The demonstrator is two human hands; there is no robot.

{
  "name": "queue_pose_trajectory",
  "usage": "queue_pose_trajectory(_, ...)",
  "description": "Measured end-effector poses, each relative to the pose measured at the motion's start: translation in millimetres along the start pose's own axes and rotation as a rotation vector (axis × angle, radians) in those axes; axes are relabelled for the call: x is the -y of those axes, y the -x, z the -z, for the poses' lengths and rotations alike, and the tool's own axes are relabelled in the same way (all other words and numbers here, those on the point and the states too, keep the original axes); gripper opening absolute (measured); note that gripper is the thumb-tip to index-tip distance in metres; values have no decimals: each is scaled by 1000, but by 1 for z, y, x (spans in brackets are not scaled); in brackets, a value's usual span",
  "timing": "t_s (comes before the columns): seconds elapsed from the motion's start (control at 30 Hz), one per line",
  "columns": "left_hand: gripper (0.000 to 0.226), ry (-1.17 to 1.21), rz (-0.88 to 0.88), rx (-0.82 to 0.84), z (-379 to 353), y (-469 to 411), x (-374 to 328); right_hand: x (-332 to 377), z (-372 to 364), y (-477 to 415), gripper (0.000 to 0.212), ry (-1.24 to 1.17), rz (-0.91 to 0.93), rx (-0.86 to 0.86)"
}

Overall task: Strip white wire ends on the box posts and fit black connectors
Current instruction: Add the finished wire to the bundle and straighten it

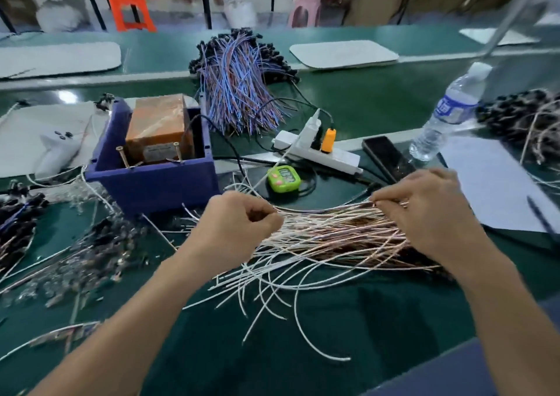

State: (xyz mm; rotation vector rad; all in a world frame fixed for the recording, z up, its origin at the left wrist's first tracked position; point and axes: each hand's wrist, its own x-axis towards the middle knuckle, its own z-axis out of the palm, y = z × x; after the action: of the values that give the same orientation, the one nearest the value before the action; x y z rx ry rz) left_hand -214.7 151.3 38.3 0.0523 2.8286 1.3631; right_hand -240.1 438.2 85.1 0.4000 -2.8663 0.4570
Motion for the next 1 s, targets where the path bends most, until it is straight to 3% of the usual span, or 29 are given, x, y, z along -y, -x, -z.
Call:
queue_pose_trajectory(0.17, 14, -43, 40, 58, -25, -20, 6, -52, -2, 10, 12, 85, -113, -86)
queue_pose_trajectory(0.3, 30, -213, 83, 12, -35, -28, 10, -79, -24, 16, 15, 21, -146, -100)
queue_pose_trajectory(0.4, 21, -231, 72, 1, -41, -26, 13, -86, -46, 21, 22, -95, -151, -156)
queue_pose_trajectory(0.63, 12, -251, -4, -106, -36, -20, 14, -84, -63, 27, 31, -36, -100, -236)
queue_pose_trajectory(0.83, 14, -509, -297, -250, -6, -1, 14, -37, -72, 23, 40, -167, -31, -210)
queue_pose_trajectory(1.0, 11, -494, -208, -296, 31, 18, 23, 51, -89, 4, 41, -377, 95, 1)
